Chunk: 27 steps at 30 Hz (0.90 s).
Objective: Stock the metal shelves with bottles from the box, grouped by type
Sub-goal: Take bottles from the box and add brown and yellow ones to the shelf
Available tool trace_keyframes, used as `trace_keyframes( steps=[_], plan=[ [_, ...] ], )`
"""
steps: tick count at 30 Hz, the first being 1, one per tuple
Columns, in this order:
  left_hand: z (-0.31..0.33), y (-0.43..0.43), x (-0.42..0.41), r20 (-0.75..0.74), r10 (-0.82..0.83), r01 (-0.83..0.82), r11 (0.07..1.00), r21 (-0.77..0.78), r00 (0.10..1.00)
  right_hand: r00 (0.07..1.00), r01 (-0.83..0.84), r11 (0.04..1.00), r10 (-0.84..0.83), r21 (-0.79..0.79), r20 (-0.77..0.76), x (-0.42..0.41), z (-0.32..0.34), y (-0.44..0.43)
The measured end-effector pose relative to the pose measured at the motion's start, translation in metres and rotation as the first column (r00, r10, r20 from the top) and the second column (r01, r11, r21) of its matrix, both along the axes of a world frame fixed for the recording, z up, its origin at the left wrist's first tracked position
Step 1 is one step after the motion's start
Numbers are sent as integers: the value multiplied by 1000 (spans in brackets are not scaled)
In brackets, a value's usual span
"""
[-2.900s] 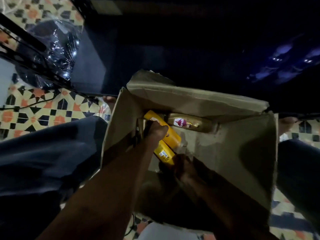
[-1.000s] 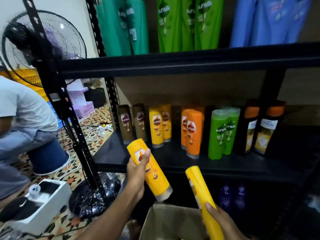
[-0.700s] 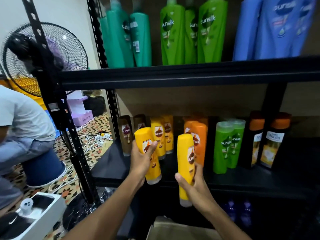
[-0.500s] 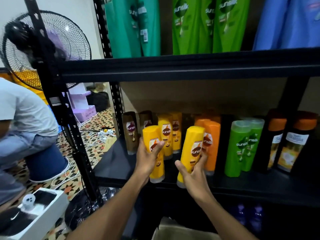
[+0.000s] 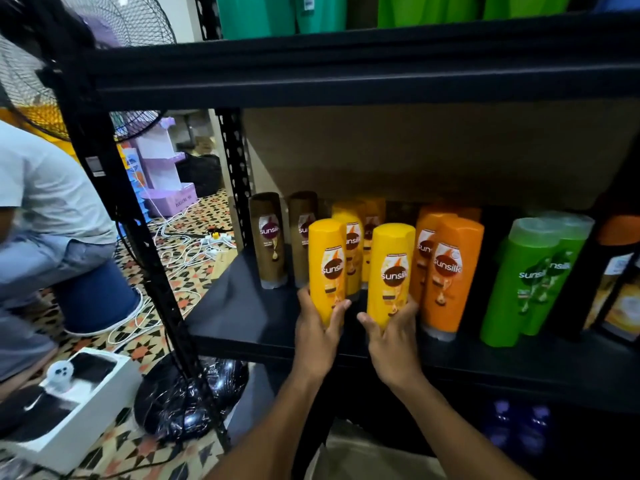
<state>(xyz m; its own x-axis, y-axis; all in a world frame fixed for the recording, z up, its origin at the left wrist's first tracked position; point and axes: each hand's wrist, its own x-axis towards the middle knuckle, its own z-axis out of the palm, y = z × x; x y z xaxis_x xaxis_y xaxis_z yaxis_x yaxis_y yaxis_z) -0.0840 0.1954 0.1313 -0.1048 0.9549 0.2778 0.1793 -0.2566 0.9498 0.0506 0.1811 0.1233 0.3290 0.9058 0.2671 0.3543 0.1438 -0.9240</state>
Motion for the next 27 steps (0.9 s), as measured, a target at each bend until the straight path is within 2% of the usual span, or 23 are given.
trace_keyframes(
  steps=[4, 8, 13, 15, 17, 21, 27],
  plan=[
    [-6, 9, -1, -35, -23, 23, 999, -24, 999, 997, -69, 992, 72, -108, 22, 7, 10, 20],
    [-6, 16, -4, -92, -99, 95, 994, -52, 991, 997, -65, 982, 69, -179, 20, 13, 11, 32],
    [-3, 23, -8, -118, -150, 144, 988, -56, 982, 985, 73, 981, -43, -180, 167, 7, 9, 34],
    [-3, 22, -10, -155, -141, 135, 990, -49, 978, 958, 149, 979, -108, -142, 266, 5, 10, 33],
    [-4, 22, -11, -178, -116, 112, 993, -35, 977, 947, 165, 977, -118, -137, 299, 4, 11, 33],
    [-10, 27, -12, -215, -45, 41, 999, -21, 976, 950, 147, 972, -86, -185, 300, 7, 7, 35],
    [-3, 26, -13, -97, -102, 91, 990, -106, 990, 983, 101, 982, -73, -162, 170, 10, 8, 33]
  ],
)
